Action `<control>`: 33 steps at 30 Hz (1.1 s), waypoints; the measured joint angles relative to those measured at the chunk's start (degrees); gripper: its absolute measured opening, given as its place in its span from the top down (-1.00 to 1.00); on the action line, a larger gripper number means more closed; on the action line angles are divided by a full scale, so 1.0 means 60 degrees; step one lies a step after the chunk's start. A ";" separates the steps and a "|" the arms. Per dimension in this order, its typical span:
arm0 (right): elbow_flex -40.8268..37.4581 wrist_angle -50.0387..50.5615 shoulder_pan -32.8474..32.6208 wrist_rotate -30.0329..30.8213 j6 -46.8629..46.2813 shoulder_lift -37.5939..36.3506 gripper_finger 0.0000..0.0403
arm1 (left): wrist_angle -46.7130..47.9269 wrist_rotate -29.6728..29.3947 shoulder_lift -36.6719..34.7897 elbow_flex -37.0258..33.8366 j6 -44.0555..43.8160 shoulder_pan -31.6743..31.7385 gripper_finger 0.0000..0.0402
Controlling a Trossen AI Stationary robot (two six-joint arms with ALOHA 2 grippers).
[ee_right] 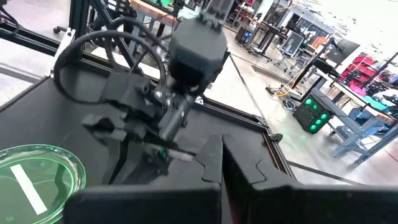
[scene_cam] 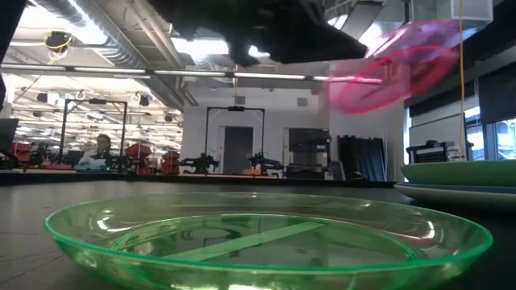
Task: Stack plastic plates
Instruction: Stack the left pink plate on top of pink plate
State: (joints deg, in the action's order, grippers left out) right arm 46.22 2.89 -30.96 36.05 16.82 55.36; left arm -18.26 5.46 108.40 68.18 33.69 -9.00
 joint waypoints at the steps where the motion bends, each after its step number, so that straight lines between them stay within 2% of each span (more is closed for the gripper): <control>1: 0.0000 0.0027 0.0000 0.0002 0.0002 -0.0001 0.99 | -0.0299 0.0005 0.0156 0.0000 -0.0001 0.0018 1.00; 5: 0.0000 0.0024 0.0000 0.0000 0.0004 0.0002 0.99 | -0.1151 0.0009 0.0820 0.0189 -0.0015 0.0026 1.00; 14: 0.0000 0.0036 0.0000 0.0000 0.0004 -0.0002 0.99 | -0.1178 0.0038 0.2601 0.2315 -0.0331 0.0016 1.00; 24: 0.0000 0.0049 0.0000 0.0000 0.0004 -0.0002 0.99 | -0.1157 0.0296 0.3981 0.4215 -0.0364 0.0016 0.99; 33: 0.0000 0.0042 0.0000 0.0000 0.0004 -0.0002 0.99 | -0.1094 0.0217 0.4855 0.4935 -0.1142 -0.0015 0.71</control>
State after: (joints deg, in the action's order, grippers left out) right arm 46.22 3.14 -30.96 36.05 16.84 55.35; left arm -24.83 6.77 137.53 97.79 26.84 -9.09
